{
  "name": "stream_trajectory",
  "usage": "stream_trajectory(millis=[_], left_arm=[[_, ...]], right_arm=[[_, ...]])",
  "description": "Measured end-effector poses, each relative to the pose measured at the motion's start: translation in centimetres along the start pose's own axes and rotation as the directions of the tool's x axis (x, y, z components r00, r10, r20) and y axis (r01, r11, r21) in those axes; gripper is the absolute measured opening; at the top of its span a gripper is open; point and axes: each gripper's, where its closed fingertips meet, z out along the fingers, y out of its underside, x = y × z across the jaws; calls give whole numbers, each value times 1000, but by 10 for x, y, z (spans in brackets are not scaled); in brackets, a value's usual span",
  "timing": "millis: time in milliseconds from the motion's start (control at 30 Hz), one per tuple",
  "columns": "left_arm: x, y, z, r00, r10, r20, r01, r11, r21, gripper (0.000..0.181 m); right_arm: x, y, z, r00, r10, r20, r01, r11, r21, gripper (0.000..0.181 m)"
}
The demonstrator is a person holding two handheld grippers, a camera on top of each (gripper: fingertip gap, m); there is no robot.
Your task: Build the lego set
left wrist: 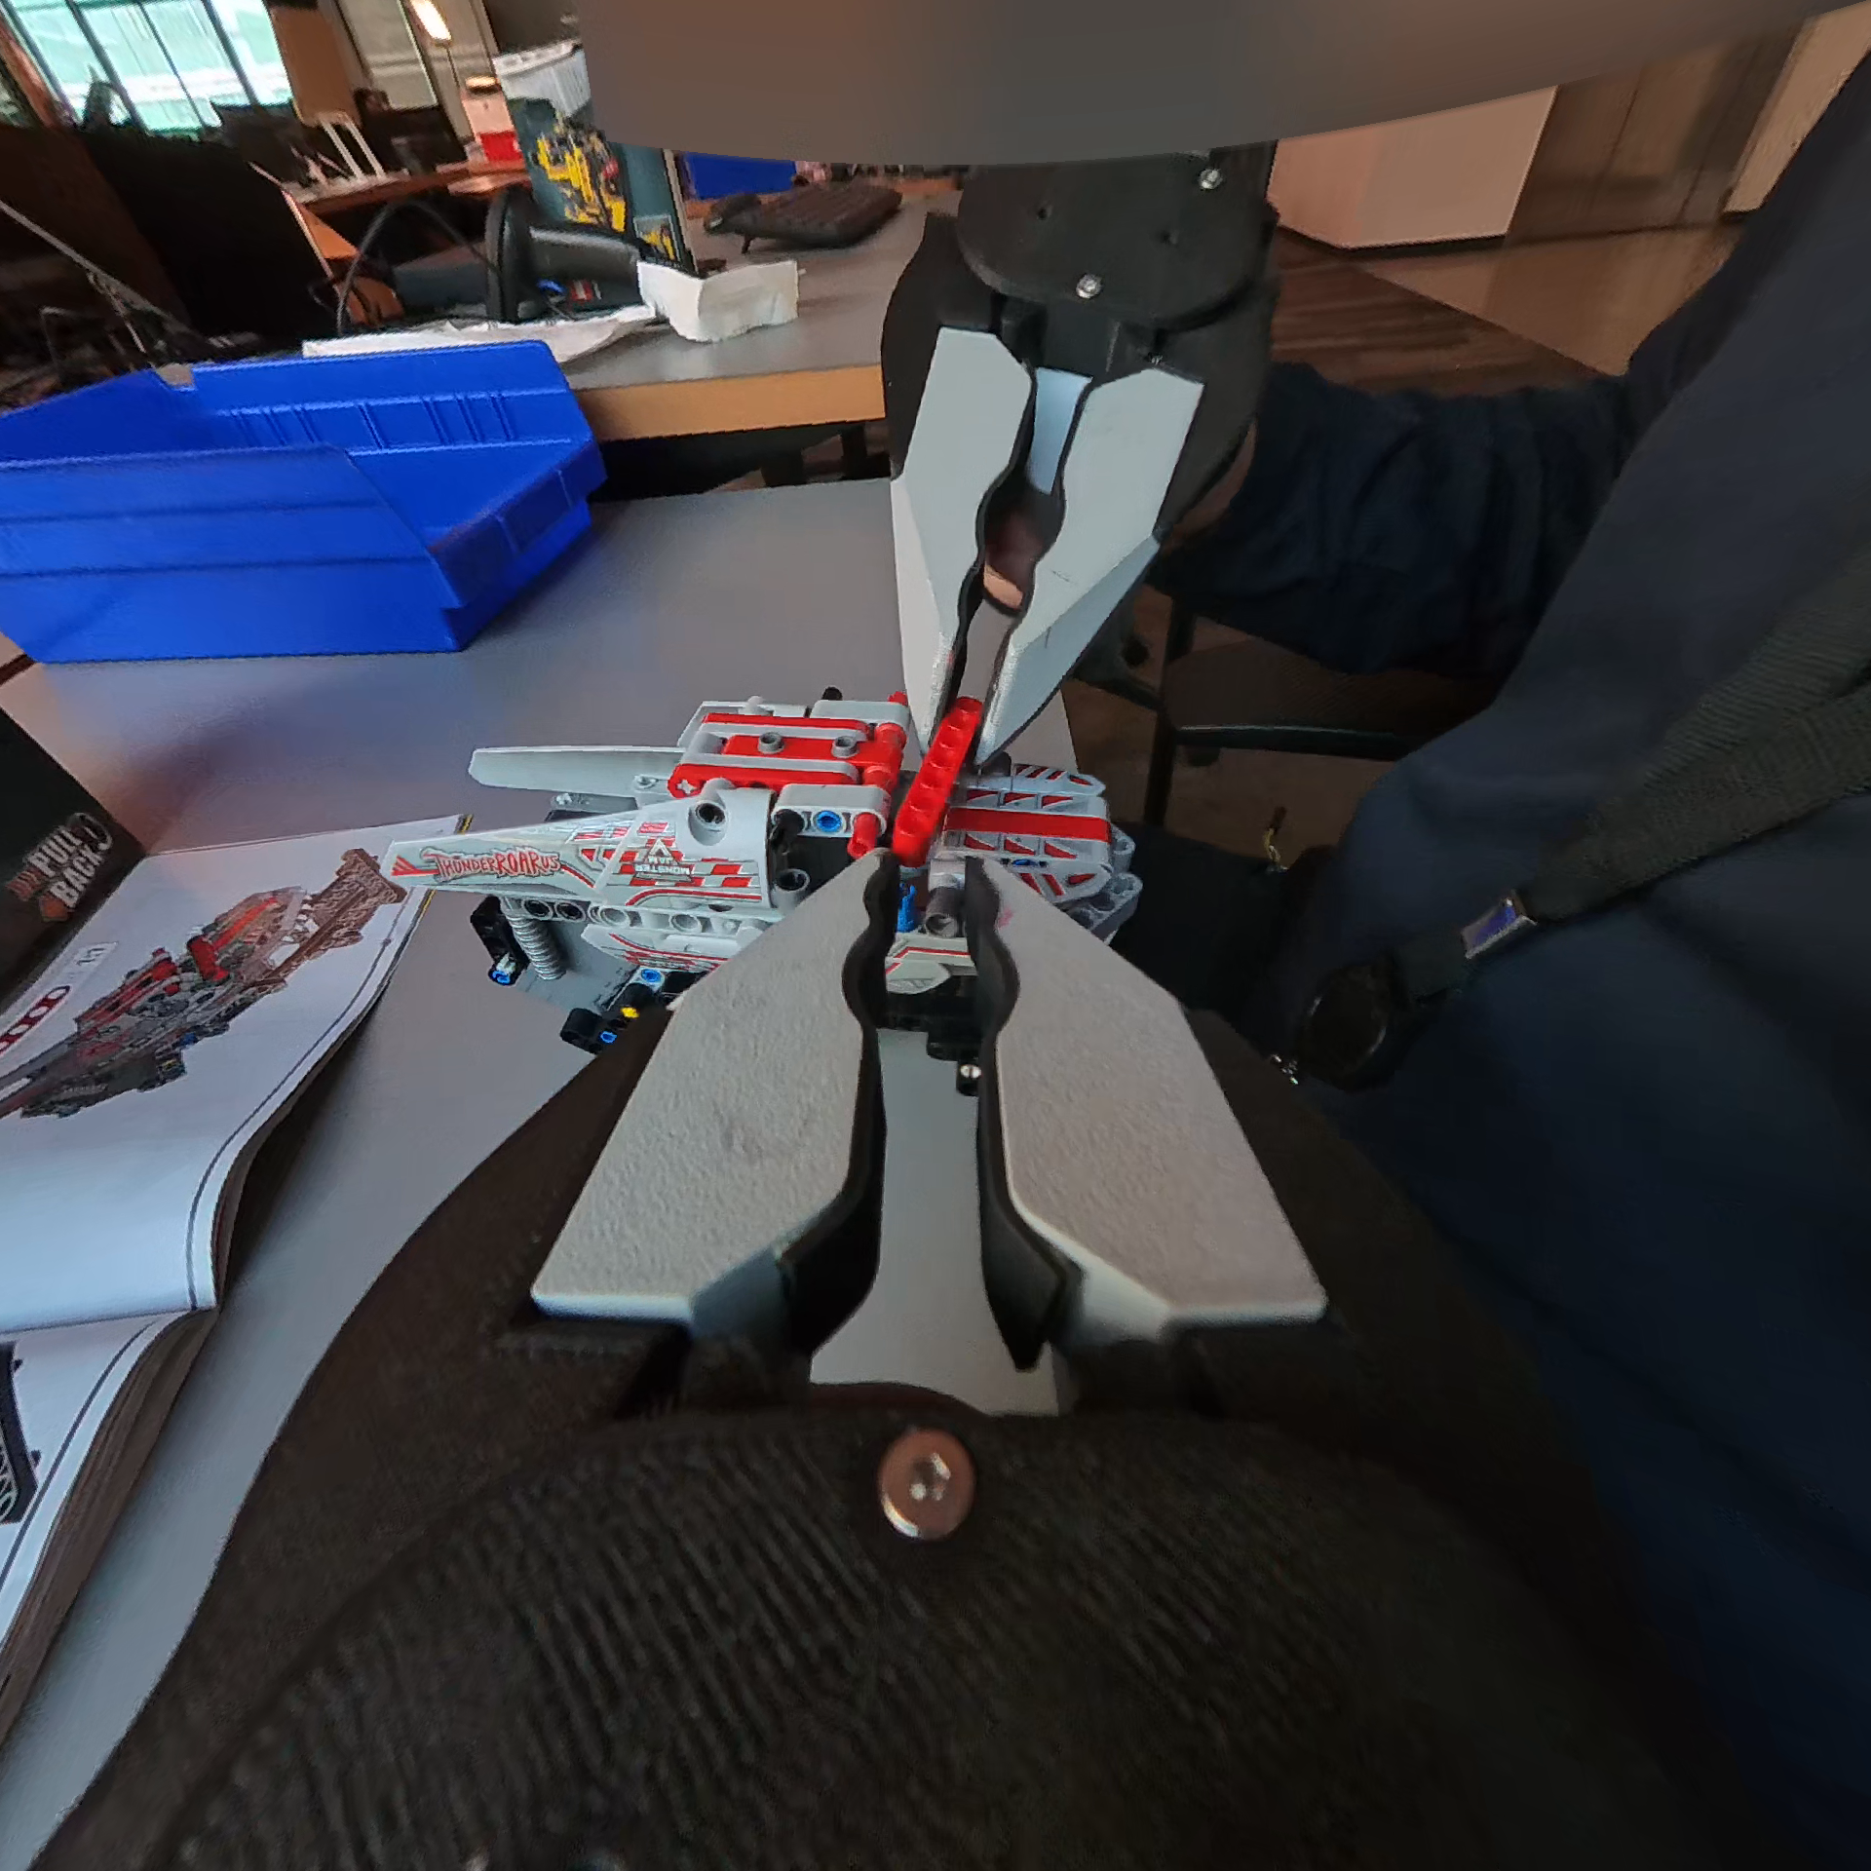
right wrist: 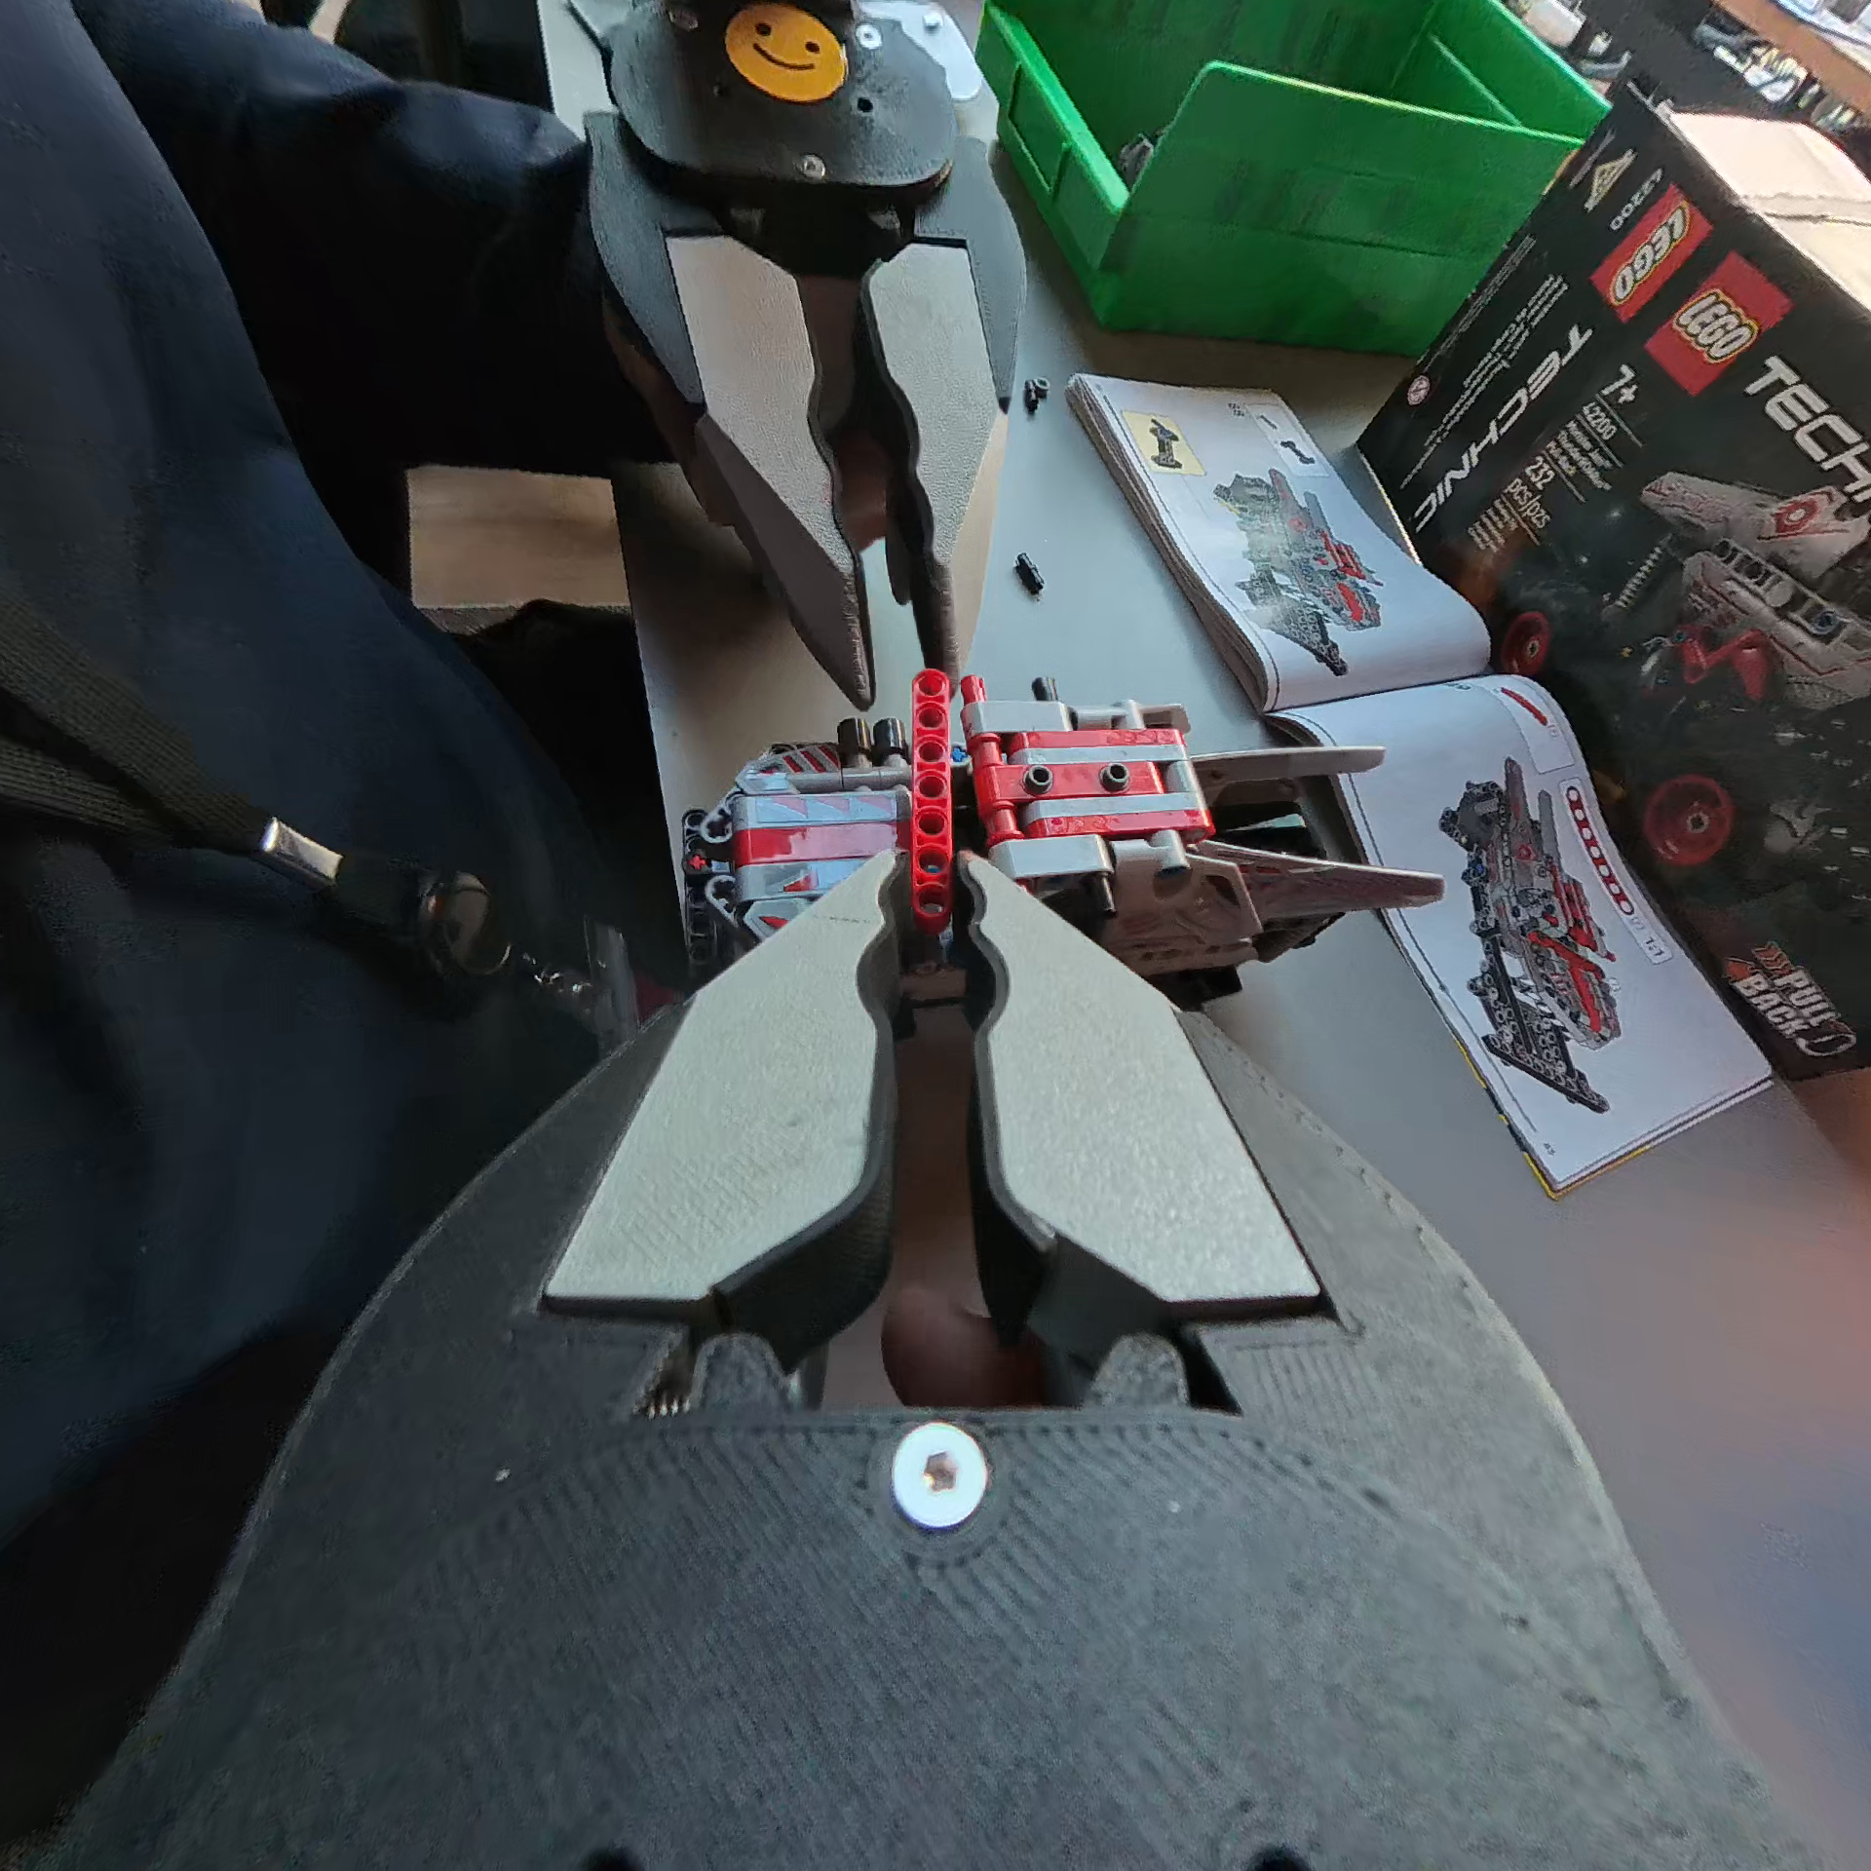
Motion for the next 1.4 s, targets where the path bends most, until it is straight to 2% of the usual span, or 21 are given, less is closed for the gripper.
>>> stream_trajectory(millis=[367, 633, 967, 1200, 1400], left_arm=[[-2, -1, 5, 1000, -7, -4, 7, 1000, -14, 4], [-5, 2, 6, 1000, -8, 24, 9, 999, -50, 4], [-6, 3, 7, 997, -2, 72, 8, 996, -83, 4], [-8, 2, 9, 992, -24, 120, 36, 995, -97, 4], [-12, 3, 10, 982, -70, 173, 90, 990, -110, 4]], right_arm=[[-1, 4, 1, 999, -39, 11, 40, 999, -35, 5], [3, 8, -2, 999, -29, -39, 28, 999, -34, 10], [8, 15, -9, 994, 96, -54, -95, 995, 30, 10], [7, 18, -13, 954, 287, 84, -294, 952, 90, 12], [8, 18, -8, 946, 311, 94, -320, 941, 106, 15]])
